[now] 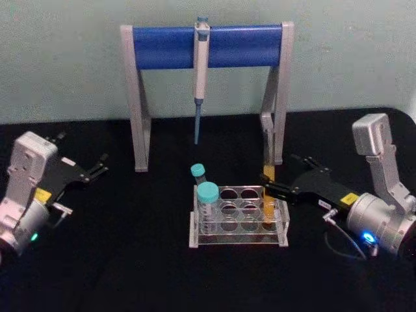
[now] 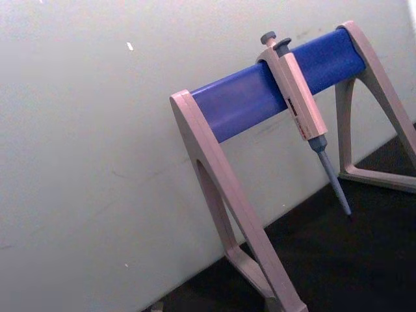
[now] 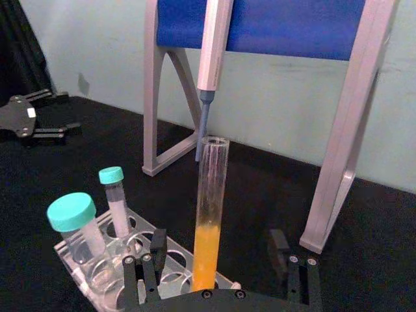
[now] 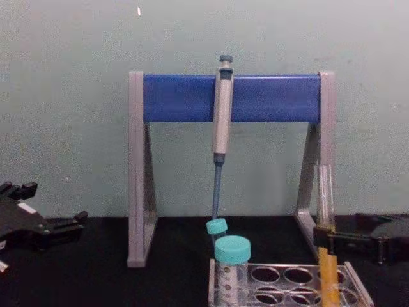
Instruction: Pick up the test tube from the test tube rack, shake it, then place it back into the test tube rack.
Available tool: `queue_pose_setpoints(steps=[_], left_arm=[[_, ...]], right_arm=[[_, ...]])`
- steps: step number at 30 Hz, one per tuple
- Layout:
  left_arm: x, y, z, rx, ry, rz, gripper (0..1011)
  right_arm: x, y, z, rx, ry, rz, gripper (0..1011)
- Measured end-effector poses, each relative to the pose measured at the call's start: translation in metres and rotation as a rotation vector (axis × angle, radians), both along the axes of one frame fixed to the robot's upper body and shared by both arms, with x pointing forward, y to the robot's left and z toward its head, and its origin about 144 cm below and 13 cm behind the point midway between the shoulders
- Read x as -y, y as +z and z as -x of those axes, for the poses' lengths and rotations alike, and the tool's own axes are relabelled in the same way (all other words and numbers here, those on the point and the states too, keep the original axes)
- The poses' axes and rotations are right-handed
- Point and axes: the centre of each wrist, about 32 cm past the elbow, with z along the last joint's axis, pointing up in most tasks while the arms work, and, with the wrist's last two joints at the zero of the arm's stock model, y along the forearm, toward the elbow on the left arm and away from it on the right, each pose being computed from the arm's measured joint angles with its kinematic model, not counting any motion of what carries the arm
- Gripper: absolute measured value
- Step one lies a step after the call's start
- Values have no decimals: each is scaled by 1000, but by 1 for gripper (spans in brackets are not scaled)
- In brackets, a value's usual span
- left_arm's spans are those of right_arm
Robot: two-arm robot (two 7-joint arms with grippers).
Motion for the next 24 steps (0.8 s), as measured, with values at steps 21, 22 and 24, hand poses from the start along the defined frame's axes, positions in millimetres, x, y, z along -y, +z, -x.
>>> queue_pose_setpoints(steps=[21, 22, 24], left_arm=[[0, 0, 0, 0, 0, 0, 1001], [0, 0, 0, 0, 0, 0, 1001], [0, 0, 0, 0, 0, 0, 1001]], right_arm=[[-18, 2, -19, -41, 4, 6, 1000], [-19, 2, -19, -42, 5, 6, 1000], [-19, 2, -19, -47, 5, 5, 1000]])
